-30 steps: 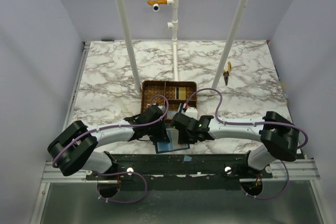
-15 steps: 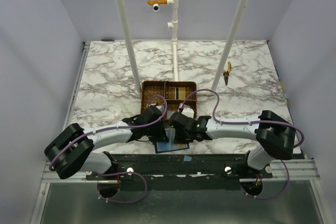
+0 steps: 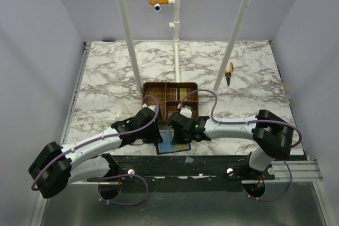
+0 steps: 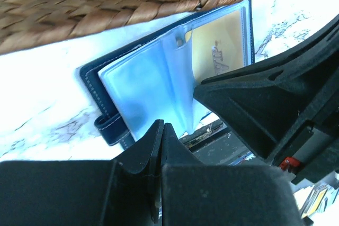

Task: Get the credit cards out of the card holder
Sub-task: Remove the credit card from the card holder.

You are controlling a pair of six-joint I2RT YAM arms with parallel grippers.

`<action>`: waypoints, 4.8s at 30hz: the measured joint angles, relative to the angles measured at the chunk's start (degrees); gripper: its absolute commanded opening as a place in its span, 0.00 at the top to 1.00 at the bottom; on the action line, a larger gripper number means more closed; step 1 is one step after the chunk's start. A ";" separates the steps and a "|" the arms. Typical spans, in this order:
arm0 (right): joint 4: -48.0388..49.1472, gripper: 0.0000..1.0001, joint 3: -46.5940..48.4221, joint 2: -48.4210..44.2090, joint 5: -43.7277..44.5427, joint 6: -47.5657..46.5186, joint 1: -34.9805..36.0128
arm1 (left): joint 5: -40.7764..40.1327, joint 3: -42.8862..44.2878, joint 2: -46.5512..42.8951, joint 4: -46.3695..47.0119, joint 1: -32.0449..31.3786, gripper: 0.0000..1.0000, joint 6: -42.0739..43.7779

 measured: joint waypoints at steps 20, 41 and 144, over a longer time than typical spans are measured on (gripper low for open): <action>1.88 0.92 7.15 4.04 -3.74 -3.67 0.00 | -2.43 -1.79 -7.13 -6.12 0.00 1.00 -0.26; 0.85 0.78 11.06 8.15 -3.98 -4.42 0.00 | -2.49 -2.78 -12.61 -7.50 0.00 1.00 -0.44; -6.75 0.53 4.13 1.40 3.93 1.18 -0.09 | -7.15 -8.46 -3.78 4.46 -3.76 1.00 -8.63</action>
